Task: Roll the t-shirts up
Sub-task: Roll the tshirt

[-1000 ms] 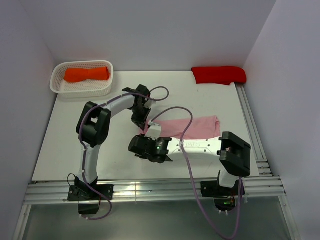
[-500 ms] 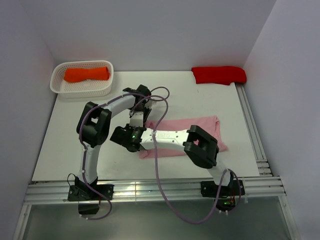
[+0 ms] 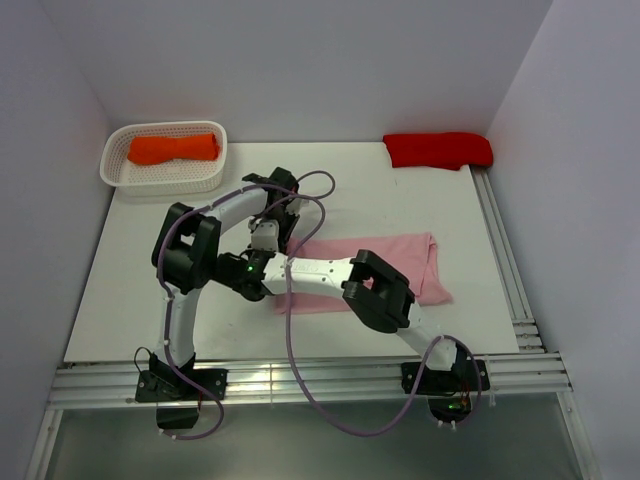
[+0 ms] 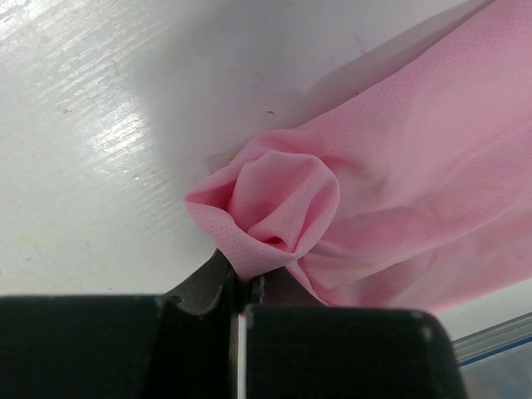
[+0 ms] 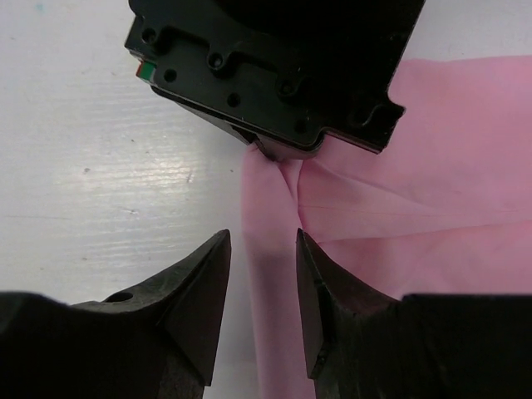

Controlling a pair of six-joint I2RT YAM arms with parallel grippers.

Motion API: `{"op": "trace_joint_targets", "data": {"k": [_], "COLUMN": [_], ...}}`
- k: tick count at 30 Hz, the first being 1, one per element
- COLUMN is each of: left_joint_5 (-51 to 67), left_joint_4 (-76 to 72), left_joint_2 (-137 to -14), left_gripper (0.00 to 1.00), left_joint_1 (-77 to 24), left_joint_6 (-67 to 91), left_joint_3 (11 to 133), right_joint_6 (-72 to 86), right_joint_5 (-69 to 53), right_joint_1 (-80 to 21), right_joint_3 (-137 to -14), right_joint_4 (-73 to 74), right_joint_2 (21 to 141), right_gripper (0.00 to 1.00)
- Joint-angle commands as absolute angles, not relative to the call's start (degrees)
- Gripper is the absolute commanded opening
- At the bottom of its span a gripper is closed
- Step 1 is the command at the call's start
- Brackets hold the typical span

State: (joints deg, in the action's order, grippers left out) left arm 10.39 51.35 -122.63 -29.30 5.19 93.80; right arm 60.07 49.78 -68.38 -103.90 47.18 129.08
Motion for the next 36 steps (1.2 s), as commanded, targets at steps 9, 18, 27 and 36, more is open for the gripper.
{"op": "trace_joint_targets", "data": {"k": [9,18,27,36], "left_joint_5": [5.3,5.9,8.3,17.0], "left_joint_4": [50.5,51.2,53.1,56.2], "left_joint_2": [-125.9,-126.0,-126.1,-123.9], "left_gripper": [0.0,0.07,0.21,0.63], "left_joint_1": [-30.7,-30.7,-30.7,-28.2], "left_joint_6": [3.7,3.4,3.1,1.5], "left_joint_3": [94.1,94.7,97.1,104.7], "right_joint_6": [57.3,61.4,61.1,60.9], "right_joint_5": [49.9,46.4,42.5,29.6], "right_joint_1": [-68.4,-68.3,-67.8,-62.9], "right_joint_3": [-108.6,-107.6,-102.8,-75.5], "right_joint_4": [52.3,56.3,51.4,18.7], "right_joint_2": [135.3,136.2,133.9,116.4], "right_gripper": [0.45,0.41,0.1,0.04]}}
